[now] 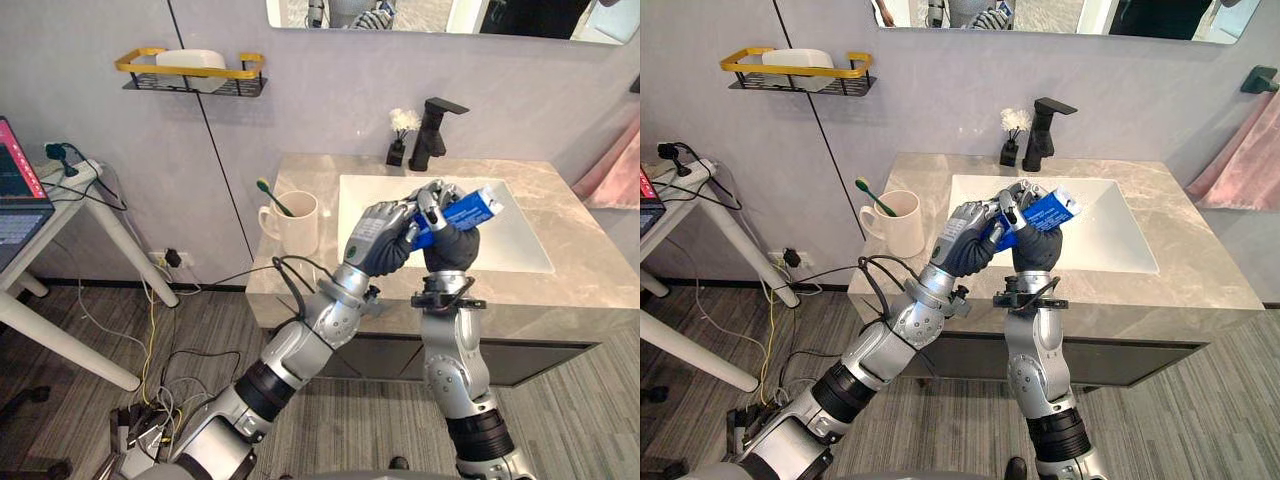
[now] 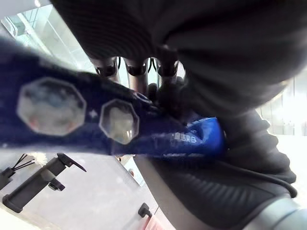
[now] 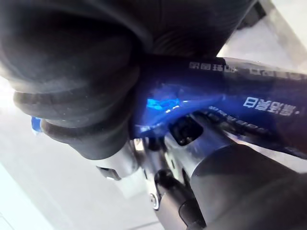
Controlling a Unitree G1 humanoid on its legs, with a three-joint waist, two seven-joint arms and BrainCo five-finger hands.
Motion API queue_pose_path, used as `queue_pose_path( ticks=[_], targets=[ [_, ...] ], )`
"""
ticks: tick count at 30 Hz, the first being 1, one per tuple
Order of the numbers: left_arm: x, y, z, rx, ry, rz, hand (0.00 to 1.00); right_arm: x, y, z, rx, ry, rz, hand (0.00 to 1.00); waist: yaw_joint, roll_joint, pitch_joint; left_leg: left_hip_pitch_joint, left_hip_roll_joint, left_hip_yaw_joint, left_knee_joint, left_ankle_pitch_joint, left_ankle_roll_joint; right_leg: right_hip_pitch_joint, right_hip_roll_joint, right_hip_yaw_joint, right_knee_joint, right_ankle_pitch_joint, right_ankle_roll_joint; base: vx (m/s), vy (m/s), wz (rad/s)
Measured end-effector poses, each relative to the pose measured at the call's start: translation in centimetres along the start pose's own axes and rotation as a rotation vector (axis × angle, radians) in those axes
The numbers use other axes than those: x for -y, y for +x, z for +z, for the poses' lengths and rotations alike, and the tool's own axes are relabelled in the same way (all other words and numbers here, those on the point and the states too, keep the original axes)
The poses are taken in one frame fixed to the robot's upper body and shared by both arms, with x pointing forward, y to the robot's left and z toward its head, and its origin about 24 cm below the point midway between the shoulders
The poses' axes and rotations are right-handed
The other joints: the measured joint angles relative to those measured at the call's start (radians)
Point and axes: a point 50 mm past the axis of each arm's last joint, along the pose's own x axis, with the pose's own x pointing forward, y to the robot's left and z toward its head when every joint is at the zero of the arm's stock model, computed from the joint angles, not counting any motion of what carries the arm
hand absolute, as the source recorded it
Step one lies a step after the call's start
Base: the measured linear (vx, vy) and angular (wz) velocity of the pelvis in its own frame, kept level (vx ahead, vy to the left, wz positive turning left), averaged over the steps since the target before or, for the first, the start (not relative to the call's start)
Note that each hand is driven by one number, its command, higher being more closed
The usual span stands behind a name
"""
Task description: Organize washtable
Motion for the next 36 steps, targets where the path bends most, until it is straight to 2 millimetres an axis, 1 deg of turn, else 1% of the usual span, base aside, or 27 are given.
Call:
queue_pose_path(
  ticks=[9, 13, 14, 15, 16, 17, 18, 19, 20, 22, 26, 28, 30, 31, 34, 36],
  targets=[
    [-0.1, -0.1, -0.1, -0.006, -0.018, -0.006, 0.00, 0.6, 0.2, 0.9, 0.044, -0.094, -0.007, 1.00, 0.001, -0.002, 0.002, 0.012, 0.000, -0.004, -0.014, 0.003, -0.001, 0.010, 0.001, -0.002, 0.000, -0.005, 0.006, 0.00, -0.002, 0.01],
    [-0.5, -0.2, 0.1, -0.003, -0.025, 0.011, 0.00, 1.1, 0.4, 1.9, 0.085, -0.137, -0.027, 1.00, 0.001, -0.002, 0.005, 0.013, 0.000, -0.020, -0.014, 0.002, -0.001, 0.022, 0.000, -0.018, 0.001, -0.012, 0.006, -0.01, -0.013, 0.12],
    [-1.1, -0.4, -0.1, -0.020, -0.027, 0.047, 0.00, 1.4, 0.5, 2.4, 0.112, -0.137, -0.049, 1.00, 0.001, -0.001, 0.006, 0.013, 0.001, -0.026, -0.014, 0.002, -0.001, 0.025, 0.000, -0.024, 0.003, -0.016, 0.007, -0.01, -0.018, 0.13],
    [-2.7, -0.6, -1.0, -0.070, -0.024, 0.127, 0.00, 2.2, 0.5, 3.4, 0.158, -0.144, -0.104, 1.00, 0.001, 0.000, 0.009, 0.013, 0.002, -0.030, -0.014, 0.002, -0.001, 0.029, 0.000, -0.028, 0.006, -0.020, 0.007, -0.03, -0.024, 0.12],
    [-3.6, -0.8, -1.6, -0.100, -0.018, 0.175, 0.00, 2.7, 0.5, 4.0, 0.185, -0.151, -0.136, 1.00, 0.002, 0.001, 0.014, 0.013, 0.002, -0.032, -0.014, 0.002, -0.001, 0.032, 0.000, -0.029, 0.008, -0.023, 0.010, -0.04, -0.024, 0.15],
    [-5.4, -1.1, -2.9, -0.152, 0.009, 0.255, 0.00, 3.9, 0.3, 5.4, 0.242, -0.180, -0.201, 1.00, 0.002, 0.004, 0.020, 0.017, 0.002, -0.041, -0.015, 0.002, -0.001, 0.035, -0.003, -0.036, 0.022, -0.035, 0.010, -0.03, -0.017, 0.17],
    [-6.4, -1.3, -3.4, -0.171, 0.029, 0.285, 0.00, 4.5, 0.1, 6.2, 0.271, -0.196, -0.229, 1.00, 0.003, 0.005, 0.020, 0.017, 0.002, -0.047, -0.015, 0.002, -0.001, 0.035, -0.004, -0.042, 0.029, -0.041, 0.010, -0.01, -0.009, 0.15],
    [-6.5, -1.4, -3.5, -0.172, 0.031, 0.289, 0.00, 4.5, 0.1, 6.2, 0.274, -0.197, -0.231, 1.00, 0.002, 0.005, 0.021, 0.017, 0.002, -0.047, -0.015, 0.002, -0.001, 0.035, -0.004, -0.043, 0.030, -0.041, 0.010, 0.01, -0.003, 0.14],
    [-7.5, -1.6, -3.4, -0.169, 0.048, 0.328, 0.00, 4.8, -0.2, 7.2, 0.323, -0.208, -0.253, 1.00, 0.002, 0.004, 0.024, 0.016, 0.002, -0.050, -0.015, 0.002, -0.001, 0.035, -0.005, -0.052, 0.035, -0.046, 0.010, 0.04, -0.001, 0.11],
    [-7.6, -1.7, -2.6, -0.144, 0.031, 0.342, 0.00, 4.4, -0.2, 7.8, 0.349, -0.205, -0.233, 1.00, 0.005, 0.004, 0.024, 0.020, 0.002, -0.052, -0.013, 0.002, -0.002, 0.036, -0.007, -0.057, 0.035, -0.047, 0.011, 0.05, 0.001, 0.08],
    [-7.9, -1.9, -2.0, -0.133, 0.017, 0.370, 0.00, 4.3, -0.1, 8.0, 0.356, -0.210, -0.226, 1.00, 0.008, 0.004, 0.024, 0.019, 0.002, -0.055, -0.014, 0.002, -0.001, 0.041, -0.008, -0.064, 0.035, -0.047, 0.011, 0.00, -0.002, 0.06],
    [-8.8, -2.4, -1.8, -0.130, 0.026, 0.411, 0.00, 4.4, -0.2, 8.3, 0.366, -0.218, -0.226, 1.00, 0.006, 0.005, 0.027, 0.025, 0.001, -0.064, -0.014, 0.002, -0.001, 0.057, -0.010, -0.076, 0.035, -0.055, 0.015, -0.02, -0.013, 0.17],
    [-9.7, -3.1, -1.7, -0.140, 0.039, 0.451, 0.00, 4.3, -0.3, 9.2, 0.406, -0.228, -0.226, 1.00, 0.009, 0.007, 0.032, 0.027, 0.002, -0.076, -0.014, -0.001, -0.001, 0.073, -0.010, -0.089, 0.037, -0.065, 0.015, -0.05, -0.022, 0.18],
    [-10.3, -3.8, -1.7, -0.149, 0.051, 0.485, 0.00, 4.2, -0.4, 10.1, 0.446, -0.241, -0.216, 1.00, 0.025, 0.008, 0.033, 0.027, 0.005, -0.077, -0.015, -0.001, -0.001, 0.070, -0.009, -0.092, 0.046, -0.071, 0.014, -0.02, -0.013, 0.09],
    [-11.2, -4.9, -1.8, -0.172, 0.064, 0.536, 0.00, 4.2, -0.5, 11.1, 0.485, -0.260, -0.212, 1.00, 0.030, 0.007, 0.034, 0.025, 0.005, -0.094, -0.015, 0.000, -0.001, 0.071, -0.013, -0.111, 0.065, -0.086, 0.017, 0.00, -0.016, 0.20],
    [-11.7, -5.7, -1.8, -0.184, 0.078, 0.566, 0.00, 4.1, -0.1, 11.5, 0.500, -0.269, -0.194, 1.00, 0.033, 0.006, 0.034, 0.020, 0.003, -0.104, -0.013, 0.000, -0.001, 0.071, -0.015, -0.119, 0.068, -0.089, 0.018, 0.01, -0.001, 0.12]
  ],
)
